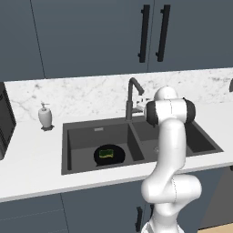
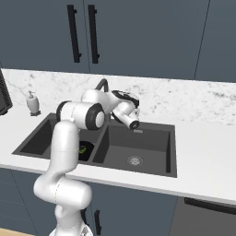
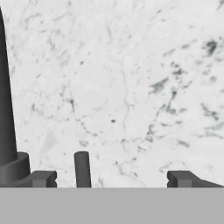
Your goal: Pick the pan and sponge and place them into the sink. Then turn on the water.
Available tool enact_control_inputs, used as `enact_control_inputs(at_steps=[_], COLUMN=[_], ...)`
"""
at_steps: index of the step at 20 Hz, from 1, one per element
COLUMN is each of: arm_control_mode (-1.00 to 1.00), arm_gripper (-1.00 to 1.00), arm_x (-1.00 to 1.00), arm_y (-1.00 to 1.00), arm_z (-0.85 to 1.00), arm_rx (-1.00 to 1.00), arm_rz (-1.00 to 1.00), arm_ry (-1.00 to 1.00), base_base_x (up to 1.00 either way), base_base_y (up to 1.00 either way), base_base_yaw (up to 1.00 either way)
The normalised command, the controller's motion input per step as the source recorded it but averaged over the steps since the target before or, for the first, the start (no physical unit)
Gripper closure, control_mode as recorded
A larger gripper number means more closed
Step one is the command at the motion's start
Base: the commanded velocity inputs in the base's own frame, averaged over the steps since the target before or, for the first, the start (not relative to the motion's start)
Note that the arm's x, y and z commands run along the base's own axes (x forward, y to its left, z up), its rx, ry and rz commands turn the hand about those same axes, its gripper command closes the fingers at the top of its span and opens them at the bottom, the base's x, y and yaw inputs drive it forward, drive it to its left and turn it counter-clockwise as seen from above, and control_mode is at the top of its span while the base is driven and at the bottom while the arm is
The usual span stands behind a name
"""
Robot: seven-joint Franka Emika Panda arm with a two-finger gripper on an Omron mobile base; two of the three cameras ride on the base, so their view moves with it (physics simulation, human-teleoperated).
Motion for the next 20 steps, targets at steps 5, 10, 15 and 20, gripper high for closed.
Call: enact_control_inputs(at_steps=[5,10,15,20], arm_control_mode=[-1.00,-1.00,-1.00,-1.00], arm_gripper=[-1.00,-1.00,1.00,1.00], arm_x=[0.29,0.22,0.23,0.18], arm_y=[-0.03,-0.13,-0.08,-0.44], arm_z=[-0.25,-0.17,-0.10,-0.11], arm_rx=[0.00,0.00,0.00,0.00], arm_rz=[-0.03,-0.05,-0.05,-0.07], arm_ry=[0.00,0.00,0.00,0.00], base_base_x=[0.00,0.00,0.00,0.00], base_base_y=[0.00,0.00,0.00,0.00], base_base_yaw=[0.00,0.00,0.00,0.00])
